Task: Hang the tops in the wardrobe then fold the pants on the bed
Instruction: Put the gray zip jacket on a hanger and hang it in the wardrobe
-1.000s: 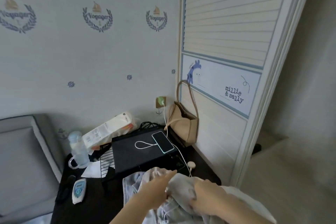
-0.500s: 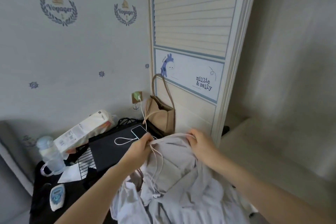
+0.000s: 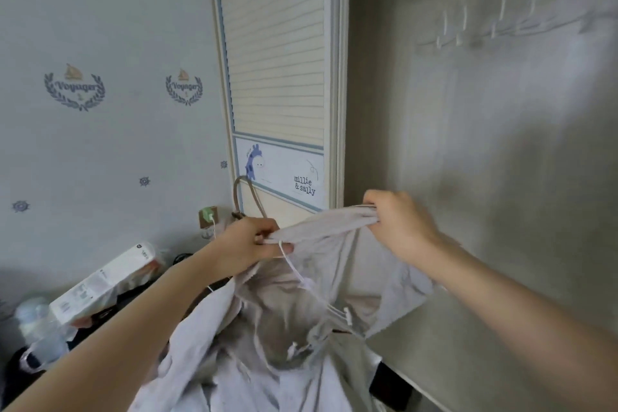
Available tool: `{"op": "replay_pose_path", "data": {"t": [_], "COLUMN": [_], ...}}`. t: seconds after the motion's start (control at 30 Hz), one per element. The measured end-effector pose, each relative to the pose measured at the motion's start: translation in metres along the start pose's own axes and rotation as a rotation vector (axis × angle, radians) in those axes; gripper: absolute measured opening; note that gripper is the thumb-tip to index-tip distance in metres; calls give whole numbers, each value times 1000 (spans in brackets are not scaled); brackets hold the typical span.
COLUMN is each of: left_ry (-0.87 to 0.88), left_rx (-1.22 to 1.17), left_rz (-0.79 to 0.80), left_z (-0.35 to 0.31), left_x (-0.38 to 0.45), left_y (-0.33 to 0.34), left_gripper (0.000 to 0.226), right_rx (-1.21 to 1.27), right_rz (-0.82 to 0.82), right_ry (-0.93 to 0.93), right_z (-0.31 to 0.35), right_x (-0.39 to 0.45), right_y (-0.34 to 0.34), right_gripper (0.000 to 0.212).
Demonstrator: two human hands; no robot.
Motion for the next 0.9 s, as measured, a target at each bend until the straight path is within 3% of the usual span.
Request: {"op": "replay_pose_path", "data": {"t": [0.07, 0.17, 0.2, 0.3, 0.43, 0.6, 0.7, 0.77, 0.83, 0.9], "left_ry": [5, 14, 23, 35, 2, 8, -145, -154, -60, -34], "left_rx": [83, 157, 126, 1, -209, -505, -798, -904, -656, -235], "left_rz": [54, 115, 155, 308, 361, 547, 647, 733, 655, 357], "left_z": [-17, -49, -59, -92, -118, -149, -158, -164, -167, -158], "left_x": [-11, -32, -39, -59, -73, -89, -88, -90, -96, -90], "left_y": [10, 34, 43, 70, 94, 109, 117, 118, 116, 120], "left_gripper": [43, 19, 11, 30, 15, 40, 70, 68, 55, 27], "right_rx": [7, 133, 188, 327, 501, 584, 590, 564, 522, 481], "right_rz": [-39, -17, -13, -57, -126, -144, -151, -139, -99, -30], "right_ry": [6, 127, 149, 189, 251, 280, 300, 304, 272, 222], "right_z": [-15, -41, -48, -59, -67, -60, -59, -59, -57, -51], "right_x": [-15, -46, -54, -77, -93, -96, -93, -89, -85, -80], "right_y": [-20, -51, -59, -87, -116, -140, -149, -152, -152, -150], "right_gripper": [19, 23, 24, 23, 19, 29, 22, 18, 17, 17]}}
Point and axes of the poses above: each hand's wrist, its own x-axis towards the middle knuckle, its own y-axis out of the palm, z = x × y, the point moved 4 cm from there along x, towards the middle knuckle, and after that the axes turned 14 degrees about -y, right-handed, at the moved point
